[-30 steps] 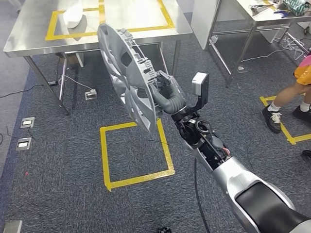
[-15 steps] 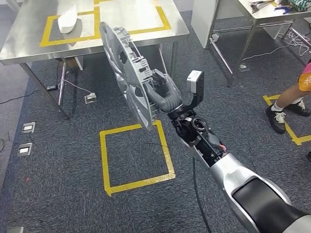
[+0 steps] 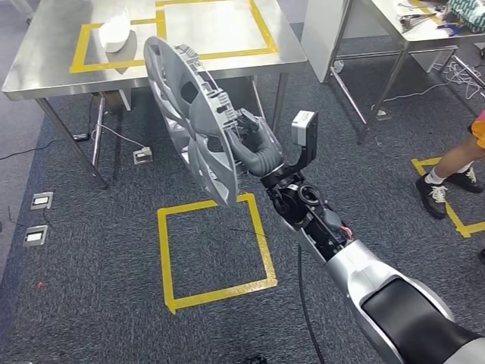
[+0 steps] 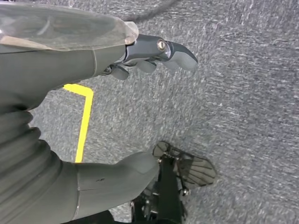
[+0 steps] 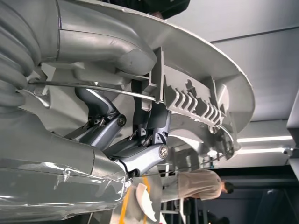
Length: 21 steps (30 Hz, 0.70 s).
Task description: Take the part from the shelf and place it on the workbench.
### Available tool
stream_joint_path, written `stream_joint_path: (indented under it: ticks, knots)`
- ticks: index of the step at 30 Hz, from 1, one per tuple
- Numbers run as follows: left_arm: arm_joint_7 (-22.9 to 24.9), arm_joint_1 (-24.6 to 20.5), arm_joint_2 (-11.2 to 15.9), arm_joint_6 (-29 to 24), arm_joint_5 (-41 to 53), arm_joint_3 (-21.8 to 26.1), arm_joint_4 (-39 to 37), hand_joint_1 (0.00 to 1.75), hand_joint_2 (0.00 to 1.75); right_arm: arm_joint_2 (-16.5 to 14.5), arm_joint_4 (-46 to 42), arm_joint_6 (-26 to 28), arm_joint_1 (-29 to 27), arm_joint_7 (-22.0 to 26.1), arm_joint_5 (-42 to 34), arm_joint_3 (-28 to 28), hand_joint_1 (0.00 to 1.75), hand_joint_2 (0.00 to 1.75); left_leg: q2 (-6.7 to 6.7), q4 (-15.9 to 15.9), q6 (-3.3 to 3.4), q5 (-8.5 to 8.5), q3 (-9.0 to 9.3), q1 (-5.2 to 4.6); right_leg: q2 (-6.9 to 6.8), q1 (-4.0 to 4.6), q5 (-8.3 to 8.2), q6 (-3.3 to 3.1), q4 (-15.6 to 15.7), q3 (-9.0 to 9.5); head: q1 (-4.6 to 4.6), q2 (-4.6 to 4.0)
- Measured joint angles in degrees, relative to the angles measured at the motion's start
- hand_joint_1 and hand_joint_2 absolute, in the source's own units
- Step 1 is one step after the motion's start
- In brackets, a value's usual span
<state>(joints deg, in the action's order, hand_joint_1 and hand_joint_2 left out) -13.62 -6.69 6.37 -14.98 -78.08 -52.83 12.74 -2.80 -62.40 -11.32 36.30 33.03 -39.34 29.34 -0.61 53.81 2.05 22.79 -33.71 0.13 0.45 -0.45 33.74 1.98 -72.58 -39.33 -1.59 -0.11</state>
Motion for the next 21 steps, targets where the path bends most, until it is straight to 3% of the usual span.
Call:
stream_joint_path:
  ticks: [1,2,4,5,6,9,11,14,15,16,17,19,21]
  knots:
    - [0.0,0.0,0.0,0.0,0.0,0.0,0.0,0.0,1.75,0.0,0.1,0.0,0.0,0.0,0.0,0.0,1.75,1.75,-0.06,0.0,-0.04,0.31,0.38,-0.01,-0.02,-0.03,-1.11,0.0,0.0,-0.59,-0.16,0.0]
    - [0.0,0.0,0.0,0.0,0.0,0.0,0.0,0.0,1.75,0.0,0.2,0.0,0.0,0.0,0.0,0.1,1.75,1.75,-0.15,0.1,-0.12,0.65,0.85,0.0,-0.04,-0.05,-3.31,-0.07,2.4,0.01,-0.38,0.0]
    - [0.0,0.1,0.0,0.0,0.0,0.0,0.0,0.0,1.75,0.0,0.3,-0.1,0.0,0.1,0.0,0.1,1.75,1.75,-0.33,0.3,-0.46,1.44,1.76,-0.1,-0.06,0.01,-8.43,-0.4,10.8,3.23,-0.78,0.0]
    - [0.0,0.1,-0.1,0.0,0.0,0.0,0.0,0.0,1.75,0.0,0.4,-0.2,0.1,0.2,-0.1,0.1,1.75,1.75,-0.39,0.5,-0.7,1.77,1.99,-0.19,-0.05,0.07,-9.85,-0.61,14.1,4.61,-0.89,0.0]
    - [0.0,0.1,-0.1,0.0,0.0,0.0,0.0,0.0,1.75,0.0,0.4,-0.2,0.1,0.2,-0.1,0.1,1.75,1.75,-0.43,0.5,-0.94,1.99,2.06,-0.25,-0.02,0.16,-10.44,-0.81,16.1,5.43,-0.85,0.0]
    - [0.0,0.0,-0.1,0.0,0.0,0.0,0.0,0.0,1.75,-0.1,0.5,-0.4,0.1,0.3,-0.1,0.2,1.75,1.75,-0.39,0.6,-1.68,2.42,2.05,-0.2,0.12,0.18,-10.11,-1.47,17.2,5.98,-0.54,0.0]
    - [0.0,0.0,-0.1,0.0,0.0,0.0,0.0,0.0,1.75,-0.2,0.5,-0.4,0.2,0.3,-0.1,0.3,1.75,1.75,-0.18,3.1,-2.36,3.86,0.98,-0.1,0.1,-0.04,-10.05,-2.0,17.7,6.61,-0.17,0.0]
    - [0.0,0.0,0.0,0.0,0.0,0.0,0.0,0.0,1.75,-0.3,0.5,-0.4,0.3,0.4,-0.2,0.3,1.75,1.75,0.06,14.7,-3.19,8.05,-5.57,0.19,-0.01,-0.08,-9.67,-2.58,17.9,7.1,0.63,0.0]
    - [0.0,0.1,0.0,0.0,0.0,0.0,0.0,0.0,1.75,-0.3,0.5,-0.4,0.3,0.4,-0.3,0.4,1.75,1.75,0.08,17.5,-3.32,8.43,-7.59,0.27,0.01,-0.07,-9.49,-2.63,17.9,7.25,0.75,0.0]
    - [0.0,0.1,0.0,0.0,0.0,0.0,0.0,0.0,1.75,-0.3,0.6,-0.4,0.3,0.4,-0.5,0.4,1.75,1.75,0.09,18.2,-3.36,7.69,-8.56,0.33,0.05,-0.08,-9.28,-2.63,17.9,7.48,0.83,0.0]
    - [0.0,0.2,0.0,0.0,0.0,0.0,0.0,0.0,1.75,-0.4,0.6,-0.4,0.3,0.4,-0.6,0.4,1.75,1.75,0.1,16.3,-3.33,5.8,-8.25,0.4,0.11,-0.08,-9.02,-2.56,17.9,7.8,0.91,0.0]
    - [0.0,0.2,0.0,0.0,0.0,0.0,0.0,0.0,1.75,-0.4,0.6,-0.4,0.3,0.4,-0.8,0.4,1.75,1.75,0.14,7.9,-3.08,0.83,-5.02,0.52,0.21,-0.1,-8.34,-2.29,17.8,8.64,1.03,0.0]
    - [0.0,0.1,0.1,0.0,0.0,0.0,0.0,0.0,1.75,-0.4,0.6,-0.4,0.4,0.4,-0.9,0.4,1.75,1.75,0.1,1.8,-2.64,-1.49,-2.33,0.34,0.3,0.1,-7.74,-1.81,17.8,9.03,1.2,0.0]
